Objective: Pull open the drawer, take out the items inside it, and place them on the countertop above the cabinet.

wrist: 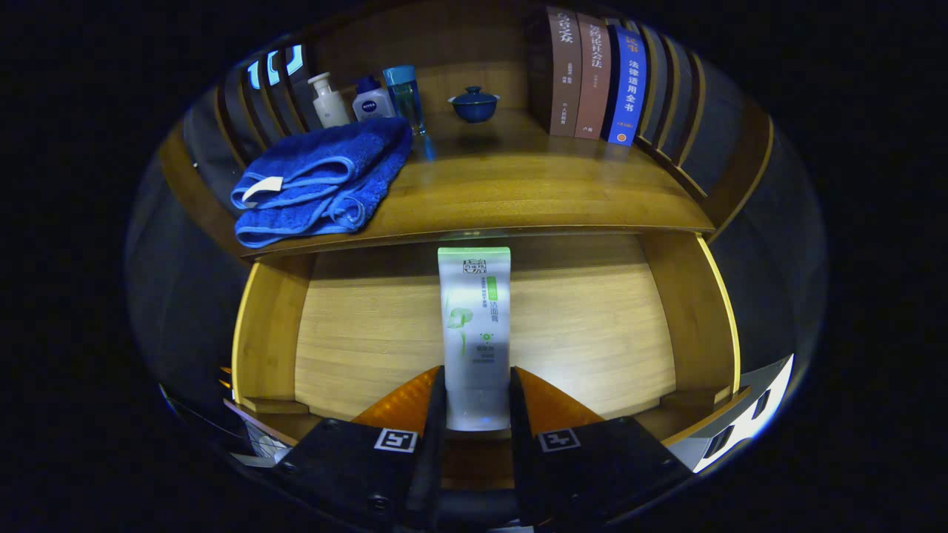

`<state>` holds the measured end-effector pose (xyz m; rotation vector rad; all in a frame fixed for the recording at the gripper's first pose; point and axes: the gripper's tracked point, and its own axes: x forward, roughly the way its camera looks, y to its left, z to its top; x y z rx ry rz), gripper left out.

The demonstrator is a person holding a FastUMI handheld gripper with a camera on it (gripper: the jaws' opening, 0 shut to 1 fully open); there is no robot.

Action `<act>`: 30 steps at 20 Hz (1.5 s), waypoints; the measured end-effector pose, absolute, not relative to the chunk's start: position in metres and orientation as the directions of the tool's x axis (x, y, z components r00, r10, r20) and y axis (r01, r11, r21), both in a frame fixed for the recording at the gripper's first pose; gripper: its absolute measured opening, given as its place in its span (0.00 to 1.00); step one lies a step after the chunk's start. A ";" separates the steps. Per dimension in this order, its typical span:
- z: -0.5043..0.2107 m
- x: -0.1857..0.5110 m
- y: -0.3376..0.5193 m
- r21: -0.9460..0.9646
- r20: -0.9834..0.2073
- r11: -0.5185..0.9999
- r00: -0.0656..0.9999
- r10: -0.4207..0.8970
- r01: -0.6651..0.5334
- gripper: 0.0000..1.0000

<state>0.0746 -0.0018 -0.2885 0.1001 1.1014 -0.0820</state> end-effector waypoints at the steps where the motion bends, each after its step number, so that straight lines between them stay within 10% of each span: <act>1: -0.285 0.072 -0.002 0.042 -0.891 0.993 0.454 -0.013 0.112 0.44; 15: -0.206 0.210 -0.010 0.033 -0.753 0.994 0.657 -0.043 0.104 0.44; 30: -0.281 0.289 -0.018 0.019 -0.844 0.992 0.533 -0.053 0.128 0.44</act>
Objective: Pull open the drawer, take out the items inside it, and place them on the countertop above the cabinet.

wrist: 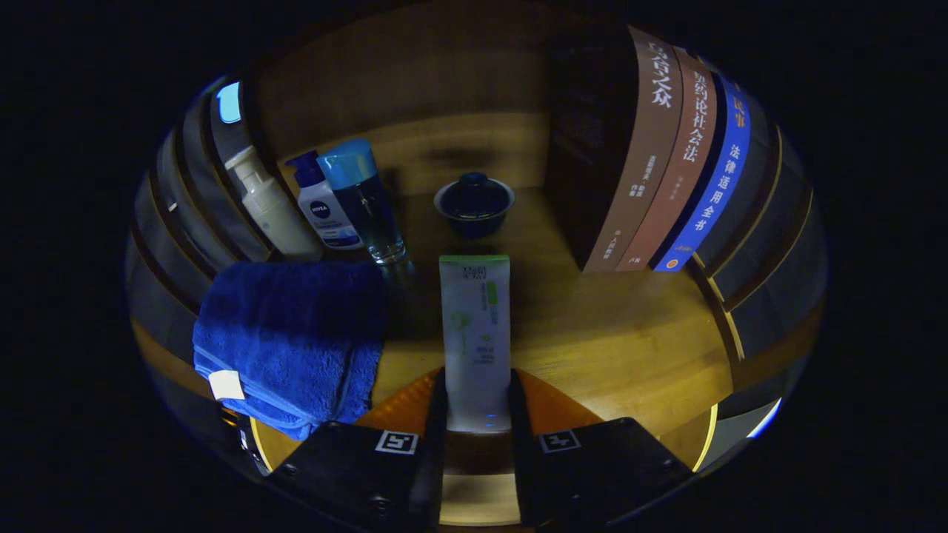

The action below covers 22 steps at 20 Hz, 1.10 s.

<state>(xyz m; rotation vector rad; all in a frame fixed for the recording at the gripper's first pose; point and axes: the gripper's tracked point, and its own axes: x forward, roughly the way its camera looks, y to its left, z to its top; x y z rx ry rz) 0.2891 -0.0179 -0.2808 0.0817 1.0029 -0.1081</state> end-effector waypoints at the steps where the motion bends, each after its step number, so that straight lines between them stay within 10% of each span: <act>1: -0.282 0.289 -0.018 0.015 -0.845 0.992 0.531 -0.056 0.129 0.44; 8: -0.275 0.295 -0.020 0.009 -0.821 0.990 0.566 -0.072 0.139 0.54; 11: -0.267 0.292 -0.022 0.011 -0.806 0.989 0.586 -0.077 0.145 1.00; 22: -0.164 0.193 -0.002 0.016 -0.556 0.997 0.829 -0.059 0.082 1.00</act>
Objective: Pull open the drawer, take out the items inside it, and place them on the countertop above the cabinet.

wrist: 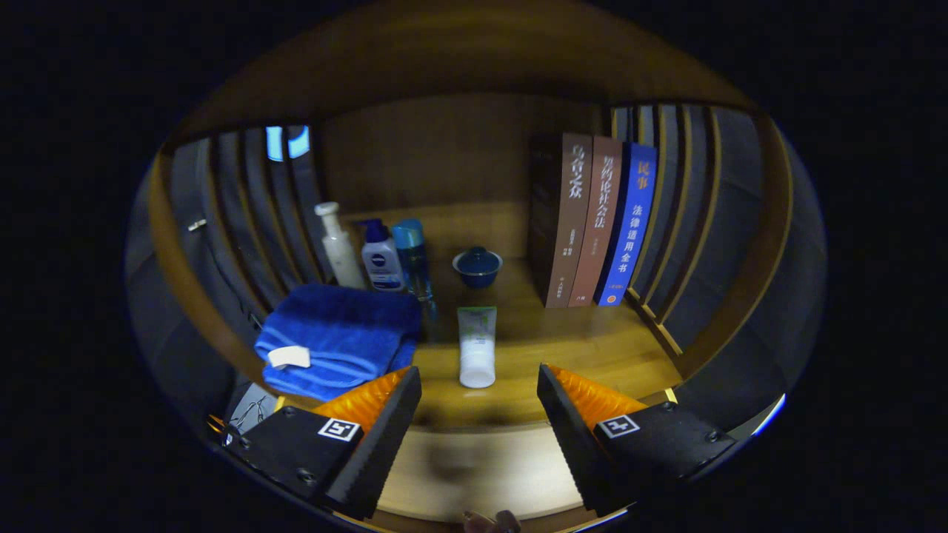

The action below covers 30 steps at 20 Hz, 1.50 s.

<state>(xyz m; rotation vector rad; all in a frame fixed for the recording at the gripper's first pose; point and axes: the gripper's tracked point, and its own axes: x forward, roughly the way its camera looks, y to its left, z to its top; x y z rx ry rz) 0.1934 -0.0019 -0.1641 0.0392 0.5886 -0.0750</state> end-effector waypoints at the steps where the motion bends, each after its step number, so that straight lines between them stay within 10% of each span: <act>1: -0.154 0.177 0.003 0.025 -0.523 0.997 0.851 -0.046 0.070 1.00; 14: -0.173 0.003 0.008 0.053 -0.254 0.997 0.966 -0.039 0.054 1.00; 30: -0.312 -0.011 0.007 0.040 -0.347 0.996 0.936 -0.063 0.082 1.00</act>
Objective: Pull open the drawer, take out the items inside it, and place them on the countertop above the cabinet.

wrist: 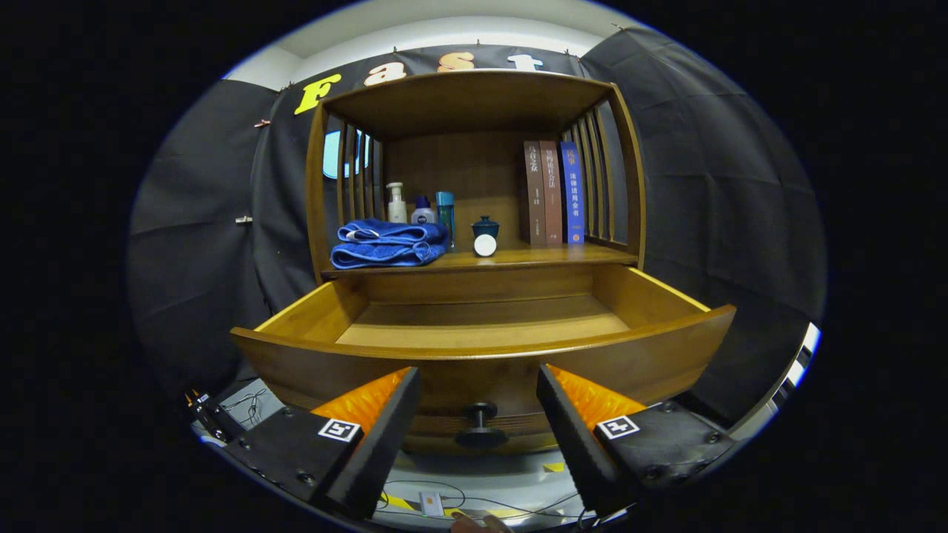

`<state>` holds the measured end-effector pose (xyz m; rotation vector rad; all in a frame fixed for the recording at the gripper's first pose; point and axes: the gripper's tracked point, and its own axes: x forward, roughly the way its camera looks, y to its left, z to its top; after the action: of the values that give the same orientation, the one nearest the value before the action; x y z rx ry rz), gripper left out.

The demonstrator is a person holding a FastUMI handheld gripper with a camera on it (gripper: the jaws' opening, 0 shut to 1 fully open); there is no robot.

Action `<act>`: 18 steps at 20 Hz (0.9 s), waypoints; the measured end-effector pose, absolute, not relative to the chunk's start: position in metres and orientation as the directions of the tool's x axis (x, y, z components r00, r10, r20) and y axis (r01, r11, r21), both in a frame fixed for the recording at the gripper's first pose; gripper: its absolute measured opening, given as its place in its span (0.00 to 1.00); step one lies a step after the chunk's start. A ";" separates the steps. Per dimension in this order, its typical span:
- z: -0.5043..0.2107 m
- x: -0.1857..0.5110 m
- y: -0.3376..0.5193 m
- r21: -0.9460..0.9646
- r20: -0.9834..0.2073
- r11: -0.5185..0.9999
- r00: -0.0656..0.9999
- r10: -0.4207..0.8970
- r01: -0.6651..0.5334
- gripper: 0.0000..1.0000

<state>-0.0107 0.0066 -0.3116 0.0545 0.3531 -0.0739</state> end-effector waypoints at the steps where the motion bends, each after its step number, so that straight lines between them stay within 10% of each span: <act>1: -0.313 -0.011 0.004 0.034 -0.351 0.996 0.934 -0.071 0.089 1.00; 18: -0.313 0.078 0.002 0.031 -0.311 0.994 0.946 -0.087 0.102 1.00</act>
<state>0.0781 0.0017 -0.3129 0.0471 0.3145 -0.0959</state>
